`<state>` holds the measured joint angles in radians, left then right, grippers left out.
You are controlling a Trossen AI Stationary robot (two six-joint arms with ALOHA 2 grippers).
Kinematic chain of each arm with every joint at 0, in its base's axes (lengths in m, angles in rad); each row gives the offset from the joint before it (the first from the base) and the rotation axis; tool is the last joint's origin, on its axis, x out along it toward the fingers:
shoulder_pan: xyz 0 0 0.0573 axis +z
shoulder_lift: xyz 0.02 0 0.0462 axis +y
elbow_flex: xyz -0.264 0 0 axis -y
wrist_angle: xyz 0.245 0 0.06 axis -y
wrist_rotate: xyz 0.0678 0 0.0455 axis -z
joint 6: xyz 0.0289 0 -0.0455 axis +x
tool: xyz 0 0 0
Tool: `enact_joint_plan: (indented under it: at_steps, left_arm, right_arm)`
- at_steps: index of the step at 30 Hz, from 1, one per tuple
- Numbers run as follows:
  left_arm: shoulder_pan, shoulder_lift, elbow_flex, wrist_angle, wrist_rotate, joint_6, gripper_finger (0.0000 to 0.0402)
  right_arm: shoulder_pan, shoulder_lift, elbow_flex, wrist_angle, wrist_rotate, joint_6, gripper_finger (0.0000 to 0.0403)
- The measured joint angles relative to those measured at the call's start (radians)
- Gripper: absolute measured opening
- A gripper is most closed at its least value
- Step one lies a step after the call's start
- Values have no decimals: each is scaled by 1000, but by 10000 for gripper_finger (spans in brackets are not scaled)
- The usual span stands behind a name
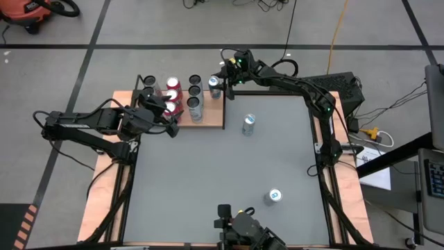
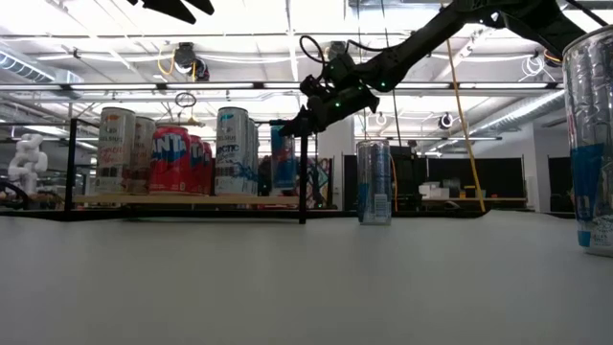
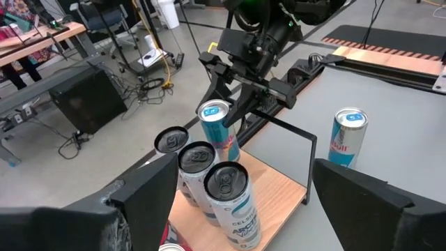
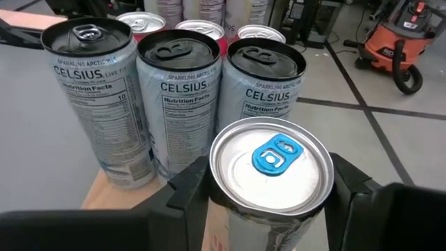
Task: Place canned beverage on shelf
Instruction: Put the bottom left blue soda can on the shelf
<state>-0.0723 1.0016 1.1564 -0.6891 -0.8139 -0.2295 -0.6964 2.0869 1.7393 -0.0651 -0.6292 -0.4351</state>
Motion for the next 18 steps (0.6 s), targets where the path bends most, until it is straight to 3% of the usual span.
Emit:
enact_joint_plan:
  at_steps: [18]
  left_arm:
    - [0, 0, 0, -1, 0, 1, 328]
  right_arm:
    - [2, 10, 2, -14, -2, 5, 151]
